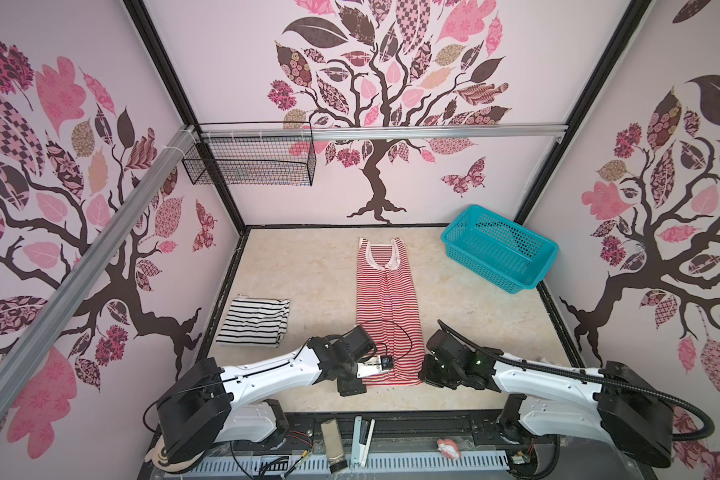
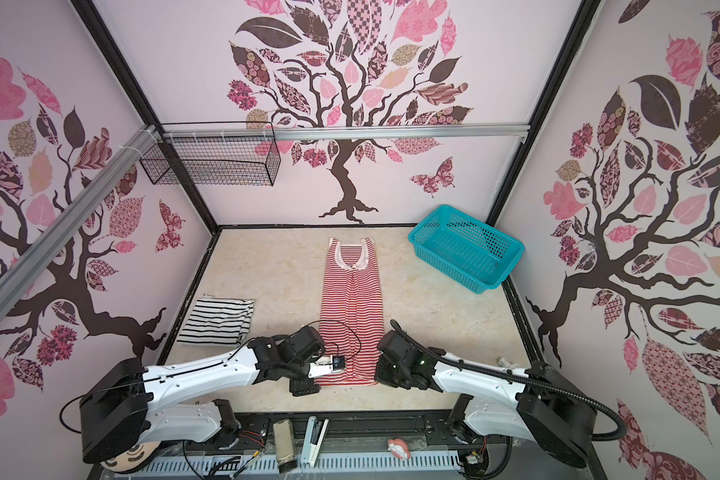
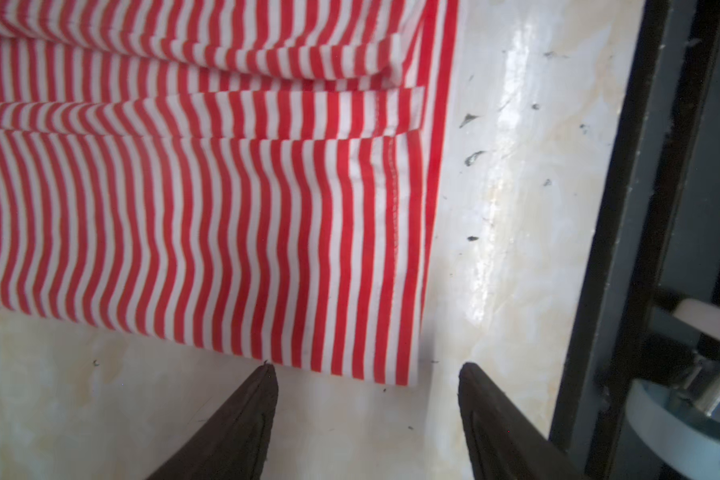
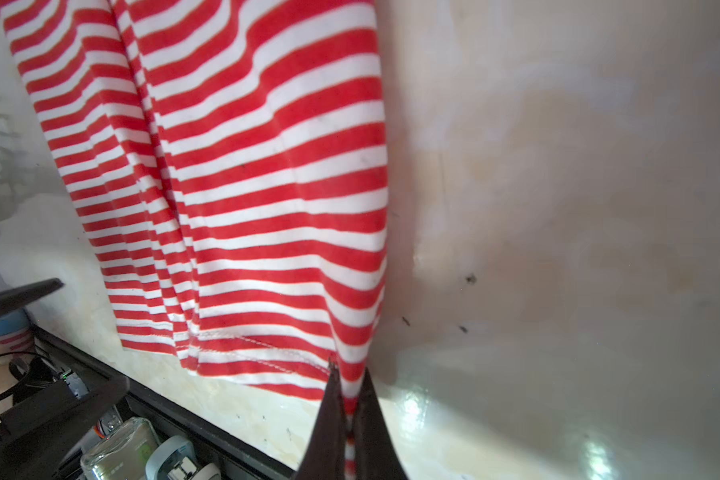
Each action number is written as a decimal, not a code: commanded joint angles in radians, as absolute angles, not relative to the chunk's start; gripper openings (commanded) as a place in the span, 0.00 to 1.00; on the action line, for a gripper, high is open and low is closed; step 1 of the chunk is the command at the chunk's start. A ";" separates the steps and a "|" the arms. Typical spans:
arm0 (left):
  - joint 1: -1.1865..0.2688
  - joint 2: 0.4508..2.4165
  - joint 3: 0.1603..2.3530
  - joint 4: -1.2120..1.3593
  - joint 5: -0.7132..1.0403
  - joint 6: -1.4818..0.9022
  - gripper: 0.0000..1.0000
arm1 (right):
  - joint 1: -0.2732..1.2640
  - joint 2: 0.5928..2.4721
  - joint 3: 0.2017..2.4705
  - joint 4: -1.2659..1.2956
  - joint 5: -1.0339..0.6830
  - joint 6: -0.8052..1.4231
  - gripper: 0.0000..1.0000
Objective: Fold and stack the tank tops
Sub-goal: 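Move both grippers to the strip's near end and pinch its hem corners, then lift the near end with both grippers and fold it toward the far end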
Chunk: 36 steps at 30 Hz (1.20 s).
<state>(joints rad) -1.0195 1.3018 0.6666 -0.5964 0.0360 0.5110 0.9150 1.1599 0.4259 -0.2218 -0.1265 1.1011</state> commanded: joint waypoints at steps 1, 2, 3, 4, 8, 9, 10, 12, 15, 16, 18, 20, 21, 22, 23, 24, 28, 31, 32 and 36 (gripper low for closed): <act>-1.059 1.343 0.668 -0.544 -0.002 0.532 0.72 | 0.917 1.140 0.472 -0.249 -0.108 1.103 0.00; -1.061 1.358 0.670 -0.538 -0.007 0.533 0.72 | 0.917 1.140 0.475 -0.251 -0.107 1.102 0.00; -1.062 1.369 0.672 -0.537 -0.011 0.534 0.71 | 0.917 1.140 0.478 -0.253 -0.105 1.101 0.00; -1.062 1.378 0.675 -0.536 -0.017 0.536 0.70 | 0.917 1.138 0.480 -0.255 -0.104 1.101 0.00; -1.061 1.384 0.674 -0.539 -0.026 0.544 0.66 | 0.917 1.132 0.477 -0.258 -0.098 1.106 0.00; -1.061 1.382 0.676 -0.550 -0.023 0.547 0.64 | 0.917 1.131 0.476 -0.259 -0.097 1.108 0.00; -1.062 1.379 0.675 -0.558 -0.022 0.548 0.63 | 0.917 1.130 0.474 -0.259 -0.096 1.109 0.00; -1.061 1.372 0.669 -0.566 -0.020 0.548 0.60 | 0.917 1.132 0.470 -0.258 -0.095 1.111 0.00; -1.062 1.374 0.655 -0.566 0.007 0.551 0.57 | 0.917 1.139 0.468 -0.251 -0.095 1.112 0.00; -1.062 1.381 0.654 -0.568 0.018 0.552 0.55 | 0.918 1.143 0.469 -0.249 -0.097 1.113 0.00; -1.061 1.396 0.657 -0.570 0.026 0.551 0.49 | 0.917 1.149 0.474 -0.251 -0.097 1.112 0.00; -1.062 1.413 0.663 -0.579 0.033 0.555 0.40 | 0.918 1.149 0.476 -0.253 -0.094 1.112 0.00; -1.062 1.421 0.668 -0.585 0.038 0.555 0.37 | 0.917 1.149 0.476 -0.253 -0.093 1.113 0.00; -1.062 1.429 0.670 -0.594 0.046 0.560 0.34 | 0.917 1.147 0.476 -0.254 -0.092 1.116 0.00; -1.061 1.436 0.674 -0.600 0.051 0.560 0.33 | 0.917 1.145 0.476 -0.253 -0.091 1.115 0.00; -1.061 1.441 0.675 -0.602 0.055 0.560 0.34 | 0.917 1.142 0.476 -0.255 -0.090 1.117 0.00; -1.061 1.466 0.678 -0.604 0.068 0.558 0.38 | 0.916 1.131 0.476 -0.266 -0.083 1.120 0.00; -1.060 1.477 0.692 -0.625 0.095 0.557 0.21 | 0.916 1.114 0.479 -0.284 -0.073 1.118 0.00; -1.060 1.478 0.701 -0.636 0.108 0.557 0.15 | 0.916 1.106 0.482 -0.293 -0.068 1.116 0.00; -1.060 1.466 0.743 -0.697 0.164 0.555 0.00 | 0.916 1.066 0.495 -0.337 -0.048 1.106 0.00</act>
<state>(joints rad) -1.0584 1.4540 0.7200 -0.6029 0.0837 0.5549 0.9150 1.1072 0.4465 -0.2810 -0.0868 1.1038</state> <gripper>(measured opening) 0.050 0.060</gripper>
